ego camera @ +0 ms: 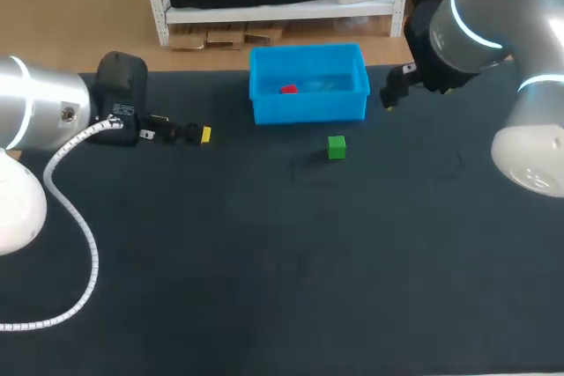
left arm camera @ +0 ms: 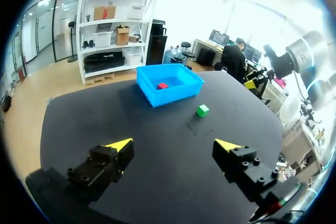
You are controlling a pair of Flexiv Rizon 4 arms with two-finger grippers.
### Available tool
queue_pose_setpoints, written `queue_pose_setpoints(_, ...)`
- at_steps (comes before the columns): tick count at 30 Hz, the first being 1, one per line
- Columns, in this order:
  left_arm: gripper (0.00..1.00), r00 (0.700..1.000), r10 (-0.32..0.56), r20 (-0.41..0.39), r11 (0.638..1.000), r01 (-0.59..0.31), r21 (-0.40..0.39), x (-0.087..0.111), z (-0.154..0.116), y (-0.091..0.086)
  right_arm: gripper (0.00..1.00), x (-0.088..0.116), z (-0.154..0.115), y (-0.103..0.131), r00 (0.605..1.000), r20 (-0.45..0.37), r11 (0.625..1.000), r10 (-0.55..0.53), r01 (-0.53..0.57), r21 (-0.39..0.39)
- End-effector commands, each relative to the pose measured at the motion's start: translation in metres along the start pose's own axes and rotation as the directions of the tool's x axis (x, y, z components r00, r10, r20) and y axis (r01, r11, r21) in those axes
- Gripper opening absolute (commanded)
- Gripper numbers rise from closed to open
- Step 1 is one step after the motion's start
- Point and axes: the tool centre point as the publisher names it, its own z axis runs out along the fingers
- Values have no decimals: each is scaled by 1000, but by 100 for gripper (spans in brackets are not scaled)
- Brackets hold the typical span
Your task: Use the left arm to pick the red cube and place it into the blue plastic box first, then use the right arm to grasp the green cube and put it into the same blue plastic box after the first action is fully finished.
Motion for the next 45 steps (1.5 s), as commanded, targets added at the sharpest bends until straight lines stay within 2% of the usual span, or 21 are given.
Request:
queue_pose_setpoints(1, 100, 1000, 1, 7, 1000, -1, 10, 1, -1, 2, 100, 5, -2, 2, 1000, 17, 988, 1, -4, 154)
queue_pose_setpoints(11, 100, 1000, 1, 7, 1000, -1, 10, 1, -1, 2, 100, 6, -1, 6, 1000, 11, 989, 4, -5, 150)
queue_pose_setpoints(15, 100, 1000, 1, 7, 1000, -1, 10, 1, -1, 2, 100, 10, 5, 19, 993, -92, 984, 78, -62, 170)
queue_pose_setpoints(18, 100, 1000, 1, 7, 1000, -1, 10, 1, -1, 2, 100, 11, 5, 25, 982, -147, 983, 117, -94, 155)
queue_pose_setpoints(23, 100, 1000, 1, 7, 1000, -1, 10, 1, -1, 2, 100, 9, 2, 30, 965, -202, 982, 165, -142, 126)
queue_pose_setpoints(29, 100, 1000, 1, 7, 1000, -1, 10, 1, -1, 2, 100, 8, 6, 41, 950, -263, 982, 169, -140, 124)
queue_pose_setpoints(36, 100, 1000, 1, 7, 1000, -1, 10, 1, -1, 2, 100, 2, 12, 56, 941, -293, 982, 167, -133, 134)
queue_pose_setpoints(45, 100, 1000, 1, 7, 1000, -1, 10, 1, -1, 2, 100, 2, 22, 63, 914, -300, 961, 272, -243, 129)
